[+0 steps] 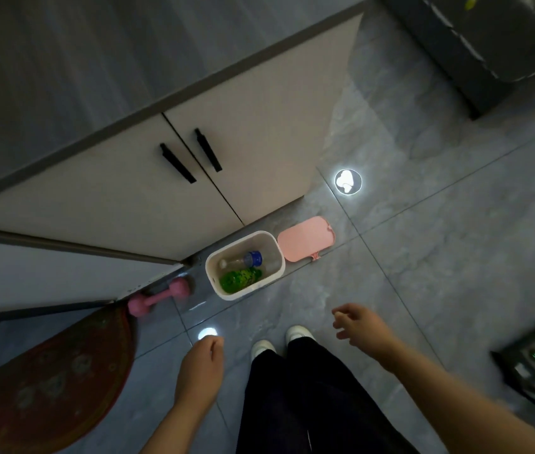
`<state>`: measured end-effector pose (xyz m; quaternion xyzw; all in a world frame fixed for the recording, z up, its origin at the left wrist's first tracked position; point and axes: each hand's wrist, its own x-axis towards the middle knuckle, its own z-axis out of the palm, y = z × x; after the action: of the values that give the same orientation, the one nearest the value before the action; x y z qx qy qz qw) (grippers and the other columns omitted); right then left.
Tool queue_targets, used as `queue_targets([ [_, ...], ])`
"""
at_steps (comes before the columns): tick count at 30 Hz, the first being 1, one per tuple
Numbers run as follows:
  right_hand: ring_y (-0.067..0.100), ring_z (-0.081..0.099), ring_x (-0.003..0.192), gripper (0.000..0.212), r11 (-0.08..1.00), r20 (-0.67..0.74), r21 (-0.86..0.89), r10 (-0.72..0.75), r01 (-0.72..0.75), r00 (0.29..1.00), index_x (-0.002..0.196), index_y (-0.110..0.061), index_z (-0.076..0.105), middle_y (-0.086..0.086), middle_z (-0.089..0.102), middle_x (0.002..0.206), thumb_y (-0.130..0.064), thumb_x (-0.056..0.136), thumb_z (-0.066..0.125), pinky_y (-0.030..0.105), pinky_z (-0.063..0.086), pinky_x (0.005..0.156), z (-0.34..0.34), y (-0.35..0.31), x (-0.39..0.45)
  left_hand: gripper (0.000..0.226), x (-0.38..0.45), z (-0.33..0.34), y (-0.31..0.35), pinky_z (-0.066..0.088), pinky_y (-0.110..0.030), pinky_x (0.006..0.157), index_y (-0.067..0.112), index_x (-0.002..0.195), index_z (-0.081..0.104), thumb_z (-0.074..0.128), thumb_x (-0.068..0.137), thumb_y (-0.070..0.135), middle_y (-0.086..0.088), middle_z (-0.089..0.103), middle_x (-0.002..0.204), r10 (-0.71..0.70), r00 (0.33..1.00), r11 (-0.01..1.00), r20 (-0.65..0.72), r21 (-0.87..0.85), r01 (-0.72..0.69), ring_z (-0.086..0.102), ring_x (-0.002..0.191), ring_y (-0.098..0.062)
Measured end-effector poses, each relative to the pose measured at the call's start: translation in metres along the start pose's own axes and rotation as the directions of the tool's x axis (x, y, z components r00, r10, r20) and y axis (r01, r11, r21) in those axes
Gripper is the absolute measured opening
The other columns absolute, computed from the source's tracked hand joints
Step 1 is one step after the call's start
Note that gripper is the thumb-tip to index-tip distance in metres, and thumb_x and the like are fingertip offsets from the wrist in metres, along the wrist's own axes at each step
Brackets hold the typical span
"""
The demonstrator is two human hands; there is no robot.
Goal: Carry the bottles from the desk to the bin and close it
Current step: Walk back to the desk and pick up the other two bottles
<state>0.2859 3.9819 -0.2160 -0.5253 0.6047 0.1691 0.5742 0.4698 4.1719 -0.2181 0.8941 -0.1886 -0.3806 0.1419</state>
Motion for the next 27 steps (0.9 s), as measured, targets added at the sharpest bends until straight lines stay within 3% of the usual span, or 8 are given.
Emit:
queue_targets([
  [7,0.022,0.058,0.076,0.028,0.997,-0.012,0.065,0.048,-0.047,0.999,0.116,0.0,0.058,0.012,0.062,0.095,-0.014,0.096,0.042,0.021,0.042,0.059,-0.018,0.029,-0.068,0.035,-0.049,-0.021,0.009,0.033,-0.032,0.061,0.016,0.06,0.039,0.042,0.095,0.016,-0.002,0.047,0.061,0.088,0.994,0.992,0.057,0.081,-0.093,0.048,0.065,-0.022],
  [13,0.02,0.06,0.071,0.029,0.978,-0.069,0.174,0.13,-0.116,0.989,0.11,0.004,0.06,0.013,0.064,0.09,-0.015,0.097,0.044,0.023,0.045,0.061,-0.017,0.065,-0.117,0.028,-0.071,-0.036,0.002,0.035,-0.03,0.066,0.011,0.069,0.049,0.041,0.095,0.019,-0.008,0.058,0.078,0.117,0.983,0.975,0.141,0.172,-0.141,0.053,0.074,-0.023],
  [21,0.014,0.059,0.068,0.025,0.948,-0.207,0.276,0.221,-0.16,0.953,0.106,-0.001,0.061,0.005,0.061,0.082,-0.016,0.097,0.044,0.022,0.046,0.061,-0.013,0.13,-0.166,0.026,-0.092,-0.043,0.01,0.036,-0.029,0.066,0.009,0.078,0.055,0.039,0.095,0.02,-0.004,0.055,0.077,0.159,0.947,0.927,0.278,0.287,-0.24,0.05,0.074,-0.019],
  [27,0.025,0.06,0.075,0.024,0.824,-0.18,0.509,0.386,-0.25,0.905,0.104,0.001,0.061,0.012,0.062,0.085,-0.013,0.097,0.043,0.028,0.044,0.061,-0.024,0.187,-0.197,0.028,-0.106,-0.034,0.044,0.046,-0.038,0.078,0.0,0.087,0.061,0.04,0.095,0.017,-0.016,0.065,0.091,0.159,0.932,0.908,0.326,0.321,-0.267,0.06,0.088,-0.029],
])
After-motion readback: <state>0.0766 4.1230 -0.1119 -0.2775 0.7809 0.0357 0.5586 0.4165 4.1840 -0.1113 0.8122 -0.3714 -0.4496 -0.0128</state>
